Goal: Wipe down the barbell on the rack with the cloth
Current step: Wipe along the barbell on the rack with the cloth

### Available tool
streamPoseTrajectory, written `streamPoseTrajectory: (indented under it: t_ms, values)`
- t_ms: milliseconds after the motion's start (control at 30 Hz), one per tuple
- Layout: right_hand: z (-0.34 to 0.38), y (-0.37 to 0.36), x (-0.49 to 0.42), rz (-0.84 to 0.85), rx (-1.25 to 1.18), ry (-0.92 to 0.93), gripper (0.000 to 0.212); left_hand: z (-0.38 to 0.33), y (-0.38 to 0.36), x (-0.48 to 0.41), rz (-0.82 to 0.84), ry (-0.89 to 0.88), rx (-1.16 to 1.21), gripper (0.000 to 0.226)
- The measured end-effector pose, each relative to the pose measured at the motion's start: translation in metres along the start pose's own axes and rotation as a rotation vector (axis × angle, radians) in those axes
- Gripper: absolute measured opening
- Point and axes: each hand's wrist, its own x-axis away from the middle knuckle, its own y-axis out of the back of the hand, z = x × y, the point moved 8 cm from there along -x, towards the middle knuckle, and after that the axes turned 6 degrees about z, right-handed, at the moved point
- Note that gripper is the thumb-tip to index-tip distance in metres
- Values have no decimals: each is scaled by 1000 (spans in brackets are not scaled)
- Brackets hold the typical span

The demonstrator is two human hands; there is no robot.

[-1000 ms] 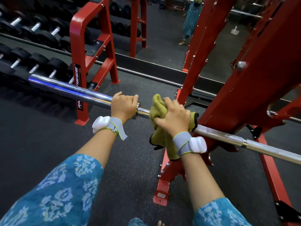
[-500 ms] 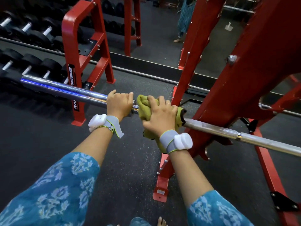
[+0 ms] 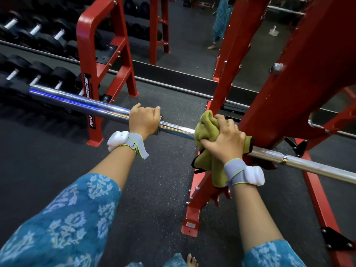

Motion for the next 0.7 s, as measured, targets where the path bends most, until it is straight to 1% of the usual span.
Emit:
streamPoseTrajectory:
  t_ms: [167, 233, 333, 400, 467, 500, 533, 600, 633, 667, 700]
  values:
    - [6, -1, 9, -61, -5, -61, 68, 0, -1, -1, -8, 1, 7, 60]
    - [21, -6, 20, -116, 50, -10, 68, 1, -2, -1, -13, 0, 12, 60]
    - [48, -15, 38, -177, 70, 137, 66, 2, -3, -2, -17, -1, 15, 64]
    - [68, -25, 47, -135, 4, 259, 64, 1, -5, -2, -10, -8, 12, 67]
    - [80, -41, 50, 5, -147, 300, 63, 1, -5, -3, 5, -7, 11, 66]
    - [80, -52, 49, 115, -305, 245, 60, 1, -5, -2, 7, -6, 12, 64]
    - [76, -63, 47, 222, -536, 125, 55, 1, -4, -2, 4, -8, 12, 64]
    - [62, -89, 45, 334, -1066, -239, 44, -1, -2, -1, 3, -15, 14, 64]
    - [59, -102, 48, 370, -1280, -406, 44, -1, -1, -1, 12, -15, 15, 64]
    - [56, -115, 53, 424, -1440, -552, 44, -2, -2, -1, 26, -16, 16, 64]
    - [56, -126, 59, 484, -1551, -674, 42, -2, -2, -1, 38, -19, 15, 64]
